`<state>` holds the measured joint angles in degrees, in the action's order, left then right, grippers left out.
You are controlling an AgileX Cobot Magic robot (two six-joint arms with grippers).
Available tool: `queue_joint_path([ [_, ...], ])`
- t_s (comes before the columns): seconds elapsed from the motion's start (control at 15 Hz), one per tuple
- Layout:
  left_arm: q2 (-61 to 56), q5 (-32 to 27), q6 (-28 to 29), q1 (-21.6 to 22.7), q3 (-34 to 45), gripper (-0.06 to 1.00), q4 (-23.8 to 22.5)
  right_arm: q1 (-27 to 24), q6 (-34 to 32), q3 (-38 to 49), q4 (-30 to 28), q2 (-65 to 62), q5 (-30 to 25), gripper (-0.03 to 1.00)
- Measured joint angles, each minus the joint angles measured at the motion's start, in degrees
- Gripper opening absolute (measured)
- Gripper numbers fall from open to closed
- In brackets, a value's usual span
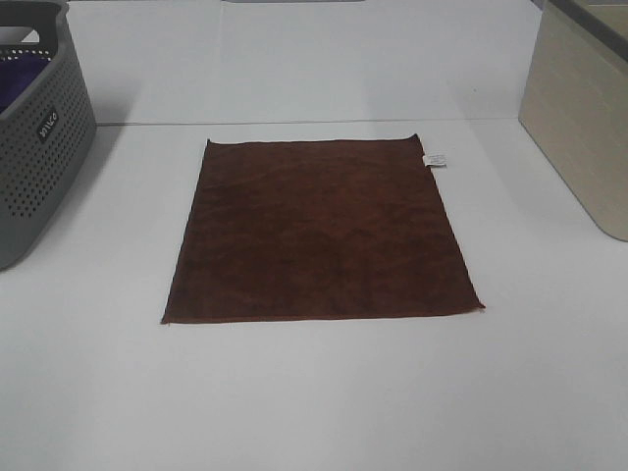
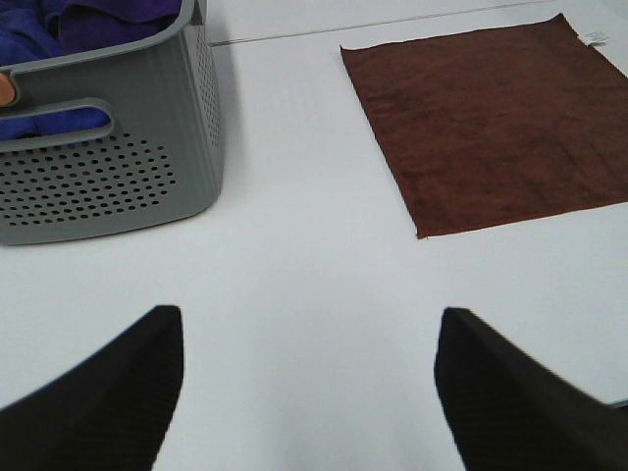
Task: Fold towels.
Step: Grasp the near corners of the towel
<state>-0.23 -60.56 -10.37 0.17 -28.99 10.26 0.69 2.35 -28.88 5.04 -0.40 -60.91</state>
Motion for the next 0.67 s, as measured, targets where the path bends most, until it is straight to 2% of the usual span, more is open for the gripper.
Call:
queue_joint_path([
  [0.67, 0.0, 0.0, 0.0, 0.0, 0.0, 0.69, 0.06, 0.0, 0.0, 0.0, 0.0, 0.0, 0.0, 0.76],
])
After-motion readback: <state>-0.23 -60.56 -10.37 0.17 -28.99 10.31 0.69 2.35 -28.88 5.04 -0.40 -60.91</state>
